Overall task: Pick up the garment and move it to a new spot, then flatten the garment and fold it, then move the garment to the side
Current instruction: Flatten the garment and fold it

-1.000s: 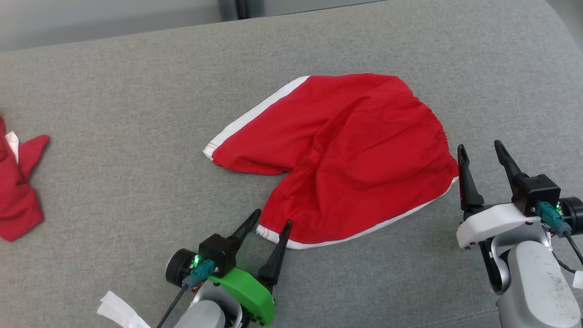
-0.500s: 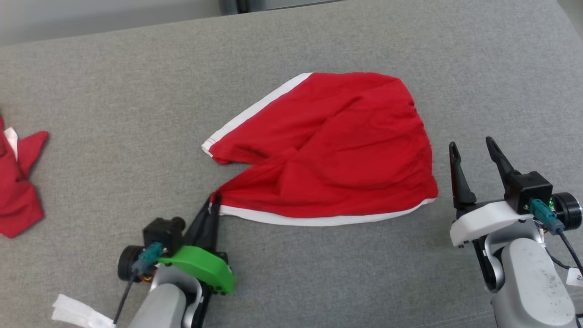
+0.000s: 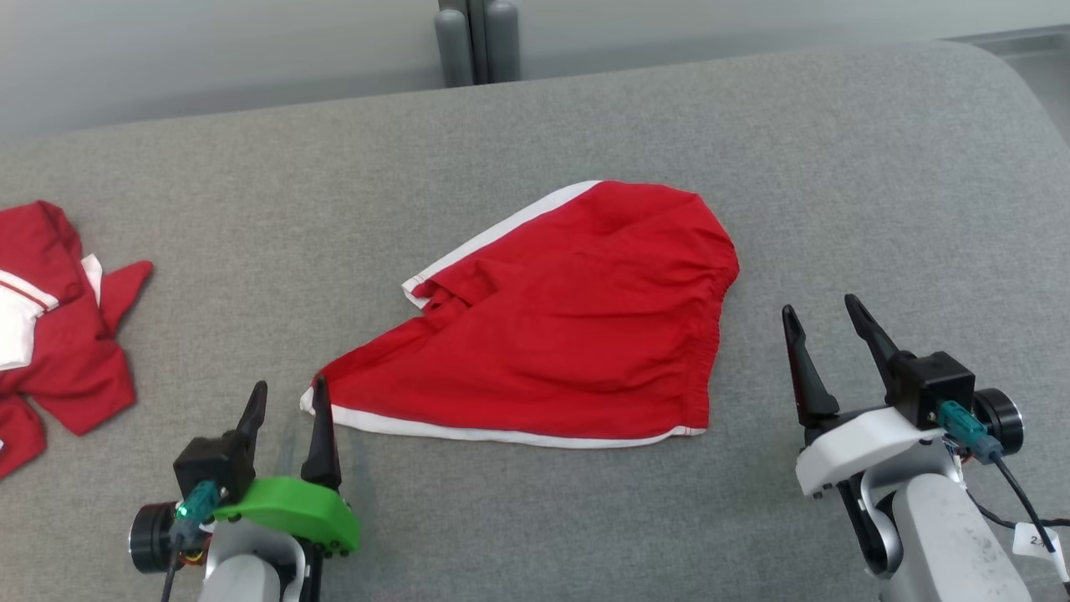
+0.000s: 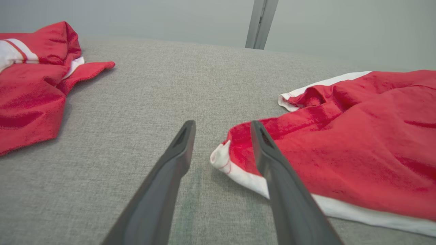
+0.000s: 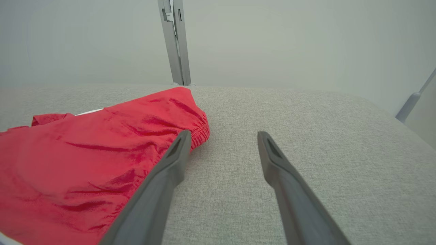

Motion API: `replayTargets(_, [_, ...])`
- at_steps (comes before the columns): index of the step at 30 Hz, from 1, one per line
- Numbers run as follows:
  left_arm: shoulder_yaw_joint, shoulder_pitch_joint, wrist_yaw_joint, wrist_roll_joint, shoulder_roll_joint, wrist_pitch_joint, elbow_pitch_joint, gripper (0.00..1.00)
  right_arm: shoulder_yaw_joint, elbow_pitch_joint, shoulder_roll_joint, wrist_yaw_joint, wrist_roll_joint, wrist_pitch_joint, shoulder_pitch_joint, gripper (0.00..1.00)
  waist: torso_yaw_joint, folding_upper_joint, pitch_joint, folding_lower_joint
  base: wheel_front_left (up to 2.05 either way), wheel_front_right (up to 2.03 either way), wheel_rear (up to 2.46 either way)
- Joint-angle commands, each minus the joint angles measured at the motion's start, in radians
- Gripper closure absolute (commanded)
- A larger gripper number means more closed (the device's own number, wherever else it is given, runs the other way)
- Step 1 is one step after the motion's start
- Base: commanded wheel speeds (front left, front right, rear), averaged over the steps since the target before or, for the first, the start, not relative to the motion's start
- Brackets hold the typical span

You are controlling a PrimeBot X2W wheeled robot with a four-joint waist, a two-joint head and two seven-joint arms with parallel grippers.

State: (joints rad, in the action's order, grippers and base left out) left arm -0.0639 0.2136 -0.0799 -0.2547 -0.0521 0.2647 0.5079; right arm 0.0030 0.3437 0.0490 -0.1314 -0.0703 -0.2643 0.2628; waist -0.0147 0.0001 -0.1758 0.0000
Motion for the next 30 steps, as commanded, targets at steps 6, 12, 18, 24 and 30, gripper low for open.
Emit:
replayTargets(6, [0.006, -0.135, -0.018, 0.104, 0.000, -0.001, -0.101, 0.00, 0.000, -0.035, 0.003, 0.001, -0.031, 0.000, -0.087, 0.00, 0.022, -0.0001, 0.100, 0.0000, 0.00, 0.00, 0.00])
replayTargets(12, [-0.017, -0.204, -0.034, 0.121, -0.001, -0.001, -0.110, 0.00, 0.035, -0.001, 0.003, 0.001, -0.061, 0.000, -0.154, 0.00, 0.032, -0.0001, 0.137, 0.0000, 0.00, 0.00, 0.00])
replayTargets(18, [-0.024, -0.199, -0.037, 0.109, -0.001, -0.001, -0.124, 0.00, 0.068, 0.025, 0.004, 0.001, -0.070, 0.000, -0.153, 0.00, 0.040, -0.0001, 0.120, 0.0000, 0.00, 0.00, 0.00])
replayTargets(24, [-0.034, -0.165, -0.039, 0.102, 0.000, -0.001, -0.118, 0.00, 0.130, 0.121, 0.004, 0.001, -0.066, 0.000, -0.112, 0.00, 0.053, -0.0001, 0.080, 0.0000, 0.00, 0.00, 0.00])
replayTargets(30, [-0.045, -0.129, -0.041, 0.098, 0.000, -0.001, -0.115, 0.00, 0.177, 0.226, 0.004, 0.001, -0.090, 0.000, -0.044, 0.00, 0.070, -0.0001, 0.023, 0.0000, 0.00, 0.00, 0.00])
